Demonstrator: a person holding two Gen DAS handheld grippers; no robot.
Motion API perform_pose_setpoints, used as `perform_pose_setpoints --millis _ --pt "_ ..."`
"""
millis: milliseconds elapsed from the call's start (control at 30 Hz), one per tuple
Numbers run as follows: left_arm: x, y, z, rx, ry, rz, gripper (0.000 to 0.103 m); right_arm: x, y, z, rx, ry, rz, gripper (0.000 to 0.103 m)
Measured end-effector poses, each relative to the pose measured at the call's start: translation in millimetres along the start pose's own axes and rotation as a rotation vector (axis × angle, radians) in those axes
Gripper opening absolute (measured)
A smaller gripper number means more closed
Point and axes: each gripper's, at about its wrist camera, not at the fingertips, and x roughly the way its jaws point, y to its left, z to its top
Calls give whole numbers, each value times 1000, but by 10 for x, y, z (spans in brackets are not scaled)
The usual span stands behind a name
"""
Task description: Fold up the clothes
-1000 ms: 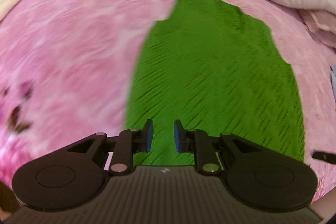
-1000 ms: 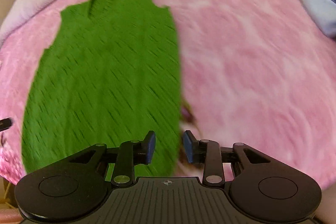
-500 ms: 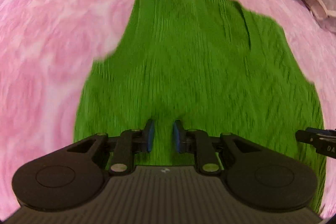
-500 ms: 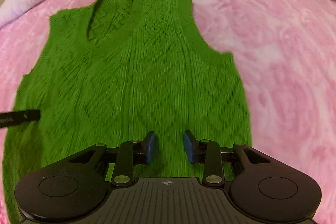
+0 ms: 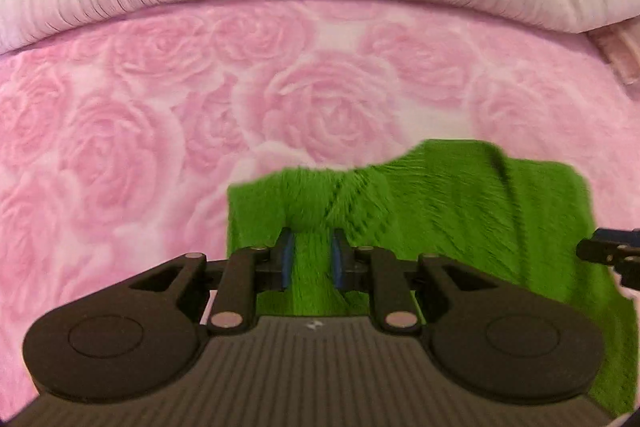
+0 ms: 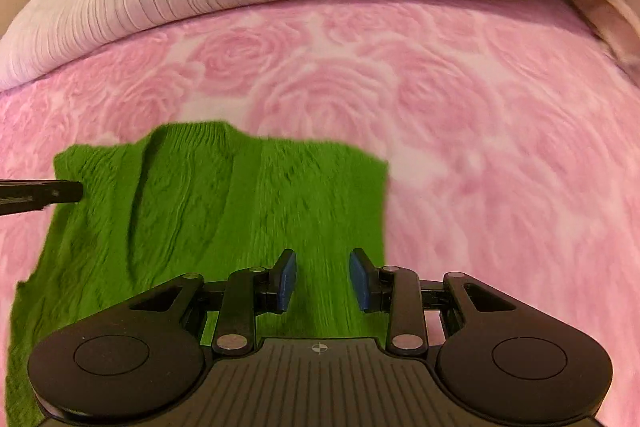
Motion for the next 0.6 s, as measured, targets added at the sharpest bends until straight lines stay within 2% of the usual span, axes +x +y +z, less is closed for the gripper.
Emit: perform_pose_setpoints --millis 67,167,267,367,433,533,600 --pt "201 24 101 4 8 19 14 198 -19 107 -14 5 -2 34" --pt "288 70 275 -14 20 18 11 375 -65 280 9 -33 -10 34" --pt "165 92 313 -20 9 19 11 332 -147 389 73 -55 10 34" --pt "-122 86 177 0 -13 25 11 124 -212 353 108 -49 52 34" --pt "-358 68 -46 1 -3 11 11 -83 -176 206 92 -12 80 34" --pt "-746 6 -574 2 38 4 12 -482 -152 -296 64 40 76 34" --pt "-978 -39 -1013 -1 73 31 12 -754 -139 -689 54 66 56 34"
